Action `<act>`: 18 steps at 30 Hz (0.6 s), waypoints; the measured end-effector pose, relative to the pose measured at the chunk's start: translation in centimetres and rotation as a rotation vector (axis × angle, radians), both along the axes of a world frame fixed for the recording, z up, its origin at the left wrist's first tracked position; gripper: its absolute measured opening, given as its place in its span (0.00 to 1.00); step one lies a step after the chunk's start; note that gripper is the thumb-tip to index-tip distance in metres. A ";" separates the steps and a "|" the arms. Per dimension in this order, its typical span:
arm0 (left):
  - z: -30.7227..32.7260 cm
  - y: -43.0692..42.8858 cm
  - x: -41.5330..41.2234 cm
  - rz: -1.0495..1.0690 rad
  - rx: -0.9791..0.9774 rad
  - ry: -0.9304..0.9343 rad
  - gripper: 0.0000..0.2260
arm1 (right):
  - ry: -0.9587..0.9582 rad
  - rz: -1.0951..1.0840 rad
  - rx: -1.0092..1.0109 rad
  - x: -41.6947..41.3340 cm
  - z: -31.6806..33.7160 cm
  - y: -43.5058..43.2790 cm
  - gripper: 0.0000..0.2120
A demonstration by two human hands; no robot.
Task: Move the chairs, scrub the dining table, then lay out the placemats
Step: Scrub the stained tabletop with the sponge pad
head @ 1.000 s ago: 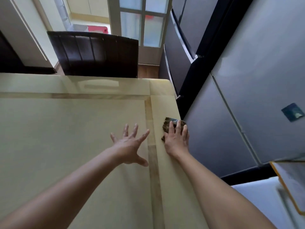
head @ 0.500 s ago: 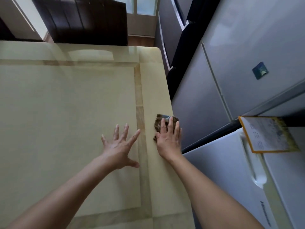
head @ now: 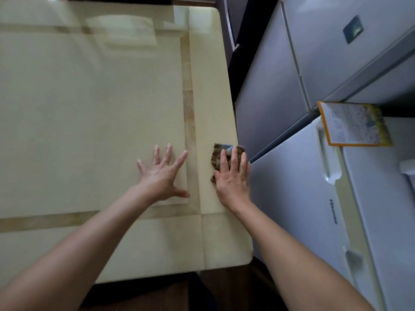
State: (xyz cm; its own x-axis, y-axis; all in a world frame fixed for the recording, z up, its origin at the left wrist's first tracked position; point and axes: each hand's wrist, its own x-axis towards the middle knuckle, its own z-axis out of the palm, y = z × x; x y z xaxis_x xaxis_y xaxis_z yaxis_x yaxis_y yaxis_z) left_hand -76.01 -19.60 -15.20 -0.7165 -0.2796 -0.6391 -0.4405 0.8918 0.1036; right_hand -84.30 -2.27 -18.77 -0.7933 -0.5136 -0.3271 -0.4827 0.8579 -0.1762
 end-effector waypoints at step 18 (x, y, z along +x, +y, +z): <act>-0.1 1.5 3.2 -0.006 0.066 0.102 0.49 | 0.131 -0.220 0.018 14.7 -1.0 6.5 0.31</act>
